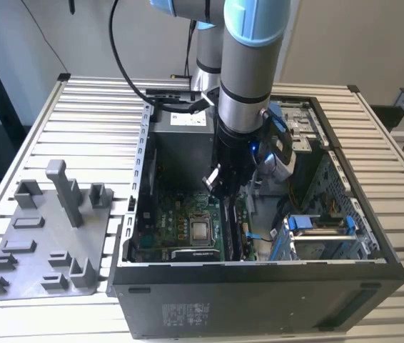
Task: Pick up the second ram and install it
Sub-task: 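Press down the second ram until it locks into place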
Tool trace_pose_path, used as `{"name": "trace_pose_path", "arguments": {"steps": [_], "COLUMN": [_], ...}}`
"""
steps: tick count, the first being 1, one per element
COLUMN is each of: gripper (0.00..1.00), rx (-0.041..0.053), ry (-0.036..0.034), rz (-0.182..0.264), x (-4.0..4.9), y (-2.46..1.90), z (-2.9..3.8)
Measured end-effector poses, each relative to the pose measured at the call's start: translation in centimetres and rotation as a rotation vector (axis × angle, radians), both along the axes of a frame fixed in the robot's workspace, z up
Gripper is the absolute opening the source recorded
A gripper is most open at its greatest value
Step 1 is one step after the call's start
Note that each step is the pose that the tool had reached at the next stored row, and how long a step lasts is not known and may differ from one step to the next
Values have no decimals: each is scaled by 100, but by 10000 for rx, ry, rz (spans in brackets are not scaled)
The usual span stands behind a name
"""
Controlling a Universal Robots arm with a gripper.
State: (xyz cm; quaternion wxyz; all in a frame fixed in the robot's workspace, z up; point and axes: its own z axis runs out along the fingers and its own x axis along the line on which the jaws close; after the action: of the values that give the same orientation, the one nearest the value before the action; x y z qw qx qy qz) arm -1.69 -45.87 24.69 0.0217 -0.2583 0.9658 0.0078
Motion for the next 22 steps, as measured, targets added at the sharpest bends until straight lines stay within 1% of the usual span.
{"name": "trace_pose_path", "arguments": {"steps": [11, 20, 22], "gripper": [11, 11, 11], "rx": [-2, -2, -1], "ry": [-15, -28, -29], "rz": [1809, 3437, 3735], "x": [1, 1, 1], "y": [0, 0, 0], "z": [-6, -15, -18]}}
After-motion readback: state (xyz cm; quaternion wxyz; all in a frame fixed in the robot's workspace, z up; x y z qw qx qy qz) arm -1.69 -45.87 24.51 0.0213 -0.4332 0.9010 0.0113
